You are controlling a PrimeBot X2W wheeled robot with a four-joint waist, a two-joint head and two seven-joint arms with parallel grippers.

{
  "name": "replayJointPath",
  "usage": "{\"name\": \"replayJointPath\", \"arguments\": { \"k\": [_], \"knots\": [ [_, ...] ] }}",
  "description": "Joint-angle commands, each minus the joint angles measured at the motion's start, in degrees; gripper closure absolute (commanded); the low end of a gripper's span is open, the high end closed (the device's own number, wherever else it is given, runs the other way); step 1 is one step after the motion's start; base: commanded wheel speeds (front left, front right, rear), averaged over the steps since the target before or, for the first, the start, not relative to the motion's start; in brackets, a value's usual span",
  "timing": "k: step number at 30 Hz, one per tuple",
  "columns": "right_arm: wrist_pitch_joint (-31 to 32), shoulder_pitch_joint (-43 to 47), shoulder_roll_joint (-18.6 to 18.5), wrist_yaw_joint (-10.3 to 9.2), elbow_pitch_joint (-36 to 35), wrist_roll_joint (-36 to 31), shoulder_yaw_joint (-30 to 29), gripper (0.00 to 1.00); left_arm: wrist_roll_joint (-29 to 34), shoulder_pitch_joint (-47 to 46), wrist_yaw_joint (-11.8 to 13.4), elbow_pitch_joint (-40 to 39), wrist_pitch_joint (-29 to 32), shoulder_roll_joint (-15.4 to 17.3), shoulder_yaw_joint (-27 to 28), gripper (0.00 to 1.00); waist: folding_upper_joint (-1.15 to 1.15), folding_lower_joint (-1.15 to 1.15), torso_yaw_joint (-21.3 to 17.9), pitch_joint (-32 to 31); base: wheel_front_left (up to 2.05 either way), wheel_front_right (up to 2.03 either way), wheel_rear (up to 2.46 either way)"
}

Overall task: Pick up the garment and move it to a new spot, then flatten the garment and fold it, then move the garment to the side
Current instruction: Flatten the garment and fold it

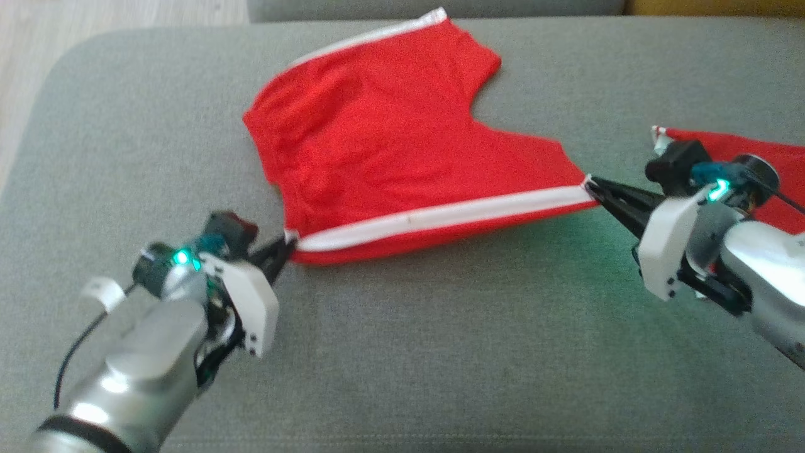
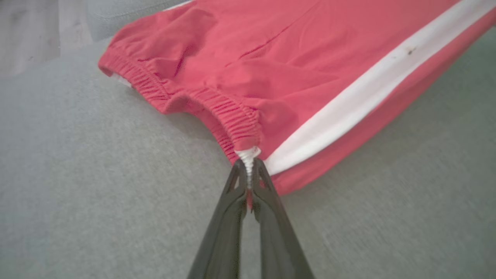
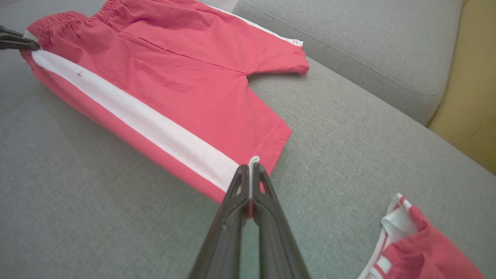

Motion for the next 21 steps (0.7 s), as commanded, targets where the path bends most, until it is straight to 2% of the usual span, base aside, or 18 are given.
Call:
{"name": "replayJointPath", "arguments": {
  "k": [1, 9, 17, 18, 19, 21],
  "knots": [
    [0.4, 1.0, -3.3, -0.05, -1.8, 1.0, -0.1, 1.00, -0.3, -0.6, 0.1, -1.5, 0.7, 3.5, 1.3, 1.00, 0.00, 0.00, -0.7, -1.6, 0.00, 0.00, 0.00],
    [6.7, 5.3, -11.1, -0.05, -10.8, 5.0, 1.1, 1.00, -5.6, 7.9, 0.8, -12.1, 7.0, 7.3, 0.8, 1.00, 0.00, 0.00, -1.2, -6.2, 0.00, 0.00, 0.00],
    [10.0, 10.9, -18.1, -0.05, -19.0, 5.5, 1.2, 1.00, -9.5, 16.4, 5.6, -30.8, 13.9, 15.1, 0.8, 1.00, 0.00, 0.00, -1.0, -9.9, 0.00, 0.00, 0.00],
    [10.0, 10.9, -18.1, -0.05, -19.0, 5.5, 1.2, 1.00, -9.5, 16.4, 5.6, -30.8, 13.9, 15.1, 0.8, 1.00, 0.00, 0.00, -1.0, -9.9, 0.00, 0.00, 0.00],
    [11.3, 11.9, -19.9, -0.05, -21.4, 6.1, 1.2, 1.00, -10.3, 18.0, 7.0, -35.9, 15.7, 17.2, 0.7, 1.00, 0.00, 0.00, -0.9, -10.2, 0.00, 0.00, 0.00],
    [12.0, 12.1, -21.9, -0.05, -23.6, 6.7, 1.2, 1.00, -10.5, 19.0, 8.6, -40.6, 17.0, 19.1, 1.0, 1.00, 0.00, 0.00, -0.7, -10.1, 0.00, 0.00, 0.00]
  ]
}}
